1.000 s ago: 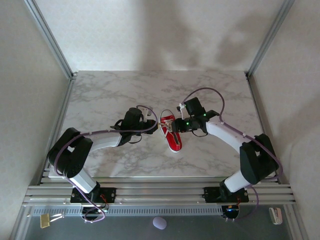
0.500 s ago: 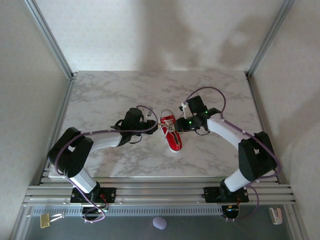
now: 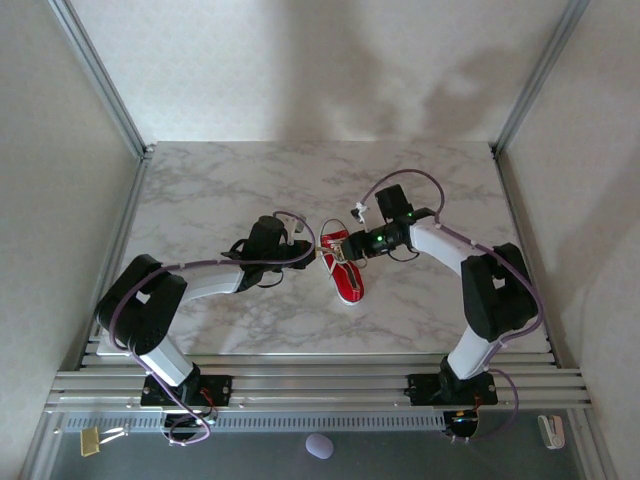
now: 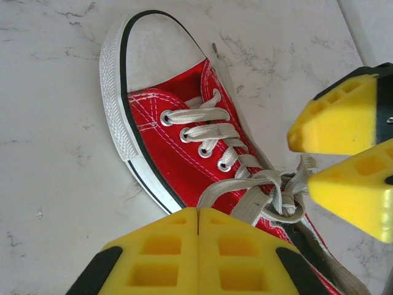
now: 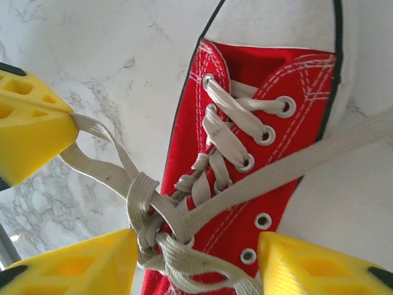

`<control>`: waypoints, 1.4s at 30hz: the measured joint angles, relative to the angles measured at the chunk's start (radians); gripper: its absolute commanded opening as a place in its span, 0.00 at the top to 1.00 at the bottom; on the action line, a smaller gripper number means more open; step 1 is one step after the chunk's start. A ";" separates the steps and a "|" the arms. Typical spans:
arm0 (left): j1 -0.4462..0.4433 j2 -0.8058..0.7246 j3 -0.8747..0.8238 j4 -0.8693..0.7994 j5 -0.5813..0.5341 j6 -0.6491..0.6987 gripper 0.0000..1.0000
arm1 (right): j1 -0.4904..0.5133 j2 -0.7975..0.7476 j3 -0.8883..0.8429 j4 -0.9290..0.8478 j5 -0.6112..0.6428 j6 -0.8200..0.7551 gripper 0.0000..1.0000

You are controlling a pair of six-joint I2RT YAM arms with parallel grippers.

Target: Tie the shoes

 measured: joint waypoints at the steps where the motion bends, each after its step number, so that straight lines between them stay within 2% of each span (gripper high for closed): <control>1: 0.000 0.000 0.000 0.000 0.000 0.000 1.00 | 0.000 0.006 0.002 0.003 -0.009 -0.005 0.51; 7: 0.000 0.000 0.000 0.000 0.000 0.000 1.00 | 0.000 0.007 -0.003 0.007 -0.036 -0.020 0.66; 12: 0.000 0.005 0.000 -0.002 0.000 0.003 1.00 | 0.000 -0.029 -0.039 0.016 -0.036 -0.015 0.72; 18: 0.000 0.006 0.000 -0.003 0.000 0.003 1.00 | 0.000 -0.095 -0.084 0.018 -0.037 -0.007 0.73; 22: 0.000 0.006 0.000 -0.003 0.000 0.003 1.00 | 0.000 -0.096 -0.085 0.018 -0.032 -0.004 0.70; 26: 0.000 0.008 0.002 -0.003 0.000 0.003 1.00 | 0.000 -0.090 -0.085 0.018 -0.030 -0.003 0.71; 31: 0.000 0.016 0.007 -0.003 0.000 0.004 1.00 | 0.000 -0.076 -0.085 0.011 -0.012 -0.003 0.79; 40: 0.000 0.017 0.011 -0.003 0.000 0.007 1.00 | 0.000 -0.077 -0.085 0.010 0.009 0.004 1.00; 42: 0.000 0.017 0.011 -0.011 0.000 0.007 1.00 | 0.000 -0.081 -0.085 0.010 0.018 0.011 1.00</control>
